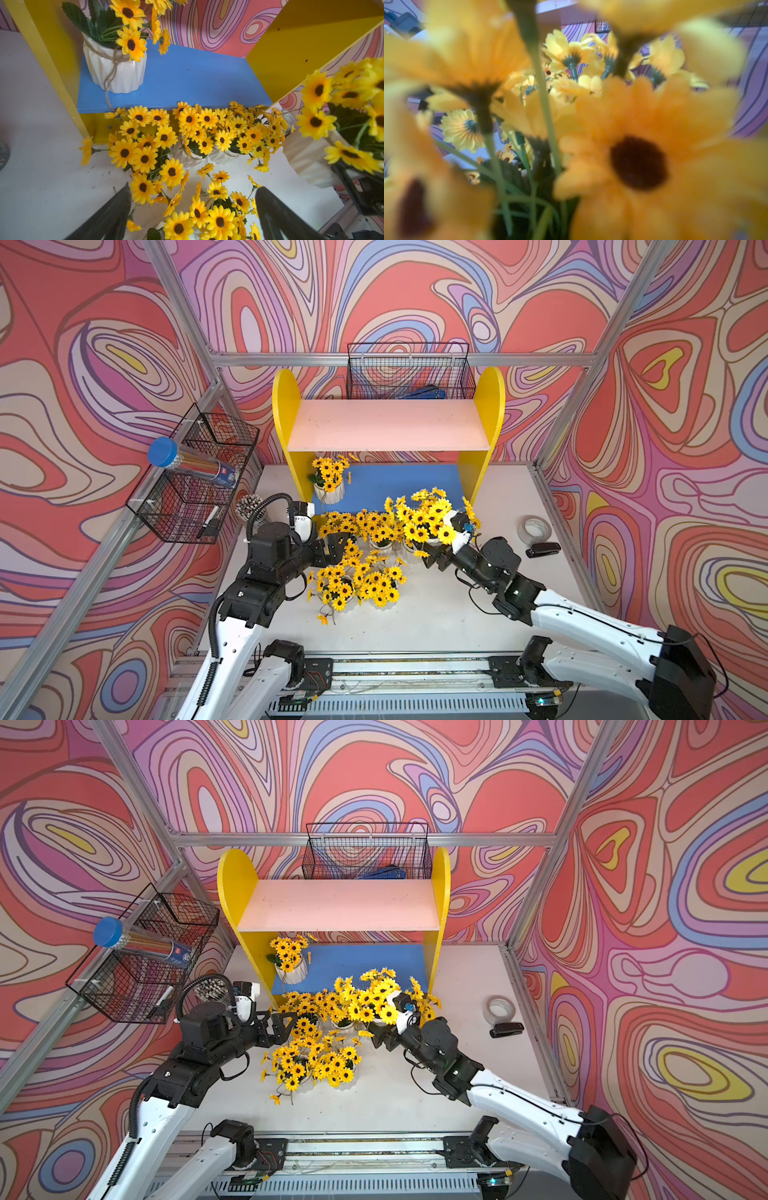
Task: Take the sunflower pots off the shelves
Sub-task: Place the sunflower pot at the center of the board.
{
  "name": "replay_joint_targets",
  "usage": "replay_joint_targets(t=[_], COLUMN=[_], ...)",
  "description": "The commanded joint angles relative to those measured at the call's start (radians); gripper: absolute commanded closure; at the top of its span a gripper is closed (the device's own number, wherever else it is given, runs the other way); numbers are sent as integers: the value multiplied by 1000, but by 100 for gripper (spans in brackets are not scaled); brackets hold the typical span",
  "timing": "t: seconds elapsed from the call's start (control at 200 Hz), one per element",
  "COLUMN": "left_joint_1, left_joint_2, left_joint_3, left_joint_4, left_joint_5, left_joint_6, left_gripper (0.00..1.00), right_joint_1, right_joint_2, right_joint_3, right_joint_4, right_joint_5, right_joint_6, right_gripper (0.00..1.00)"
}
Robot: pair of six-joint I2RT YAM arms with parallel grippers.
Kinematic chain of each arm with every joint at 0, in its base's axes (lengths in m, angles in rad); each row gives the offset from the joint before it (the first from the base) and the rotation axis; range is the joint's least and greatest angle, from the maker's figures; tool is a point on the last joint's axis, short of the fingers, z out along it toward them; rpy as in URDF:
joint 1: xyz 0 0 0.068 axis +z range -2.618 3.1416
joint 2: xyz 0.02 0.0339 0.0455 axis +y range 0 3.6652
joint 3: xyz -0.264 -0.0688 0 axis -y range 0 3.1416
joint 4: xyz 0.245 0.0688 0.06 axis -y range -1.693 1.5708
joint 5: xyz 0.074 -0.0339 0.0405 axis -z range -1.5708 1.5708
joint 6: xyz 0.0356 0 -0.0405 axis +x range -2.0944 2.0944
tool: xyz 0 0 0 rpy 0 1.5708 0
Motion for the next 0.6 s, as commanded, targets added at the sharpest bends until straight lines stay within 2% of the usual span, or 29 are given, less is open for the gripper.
replay_joint_targets(t=[0.0, 0.11, 0.22, 0.426, 0.596], left_joint_1=[-10, -37, -83, -104, -106], left_joint_2=[-4, 1, 15, 1, -12], left_joint_3=[-13, -18, -9, -16, -26], left_joint_4=[49, 71, 69, 76, 78], left_joint_5=[65, 82, 62, 56, 51], left_joint_6=[-3, -15, -10, -8, -11], left_gripper=[6, 7, 7, 7, 7], right_joint_1=[70, 157, 273, 294, 294], right_joint_2=[-96, -115, -35, 145, 244], right_joint_3=[-89, -185, -220, -329, -347], right_joint_4=[-26, 9, 49, 281, 344], right_joint_5=[125, 204, 313, 333, 359], right_joint_6=[88, 150, 164, 247, 241], right_gripper=[100, 100, 100, 100, 100])
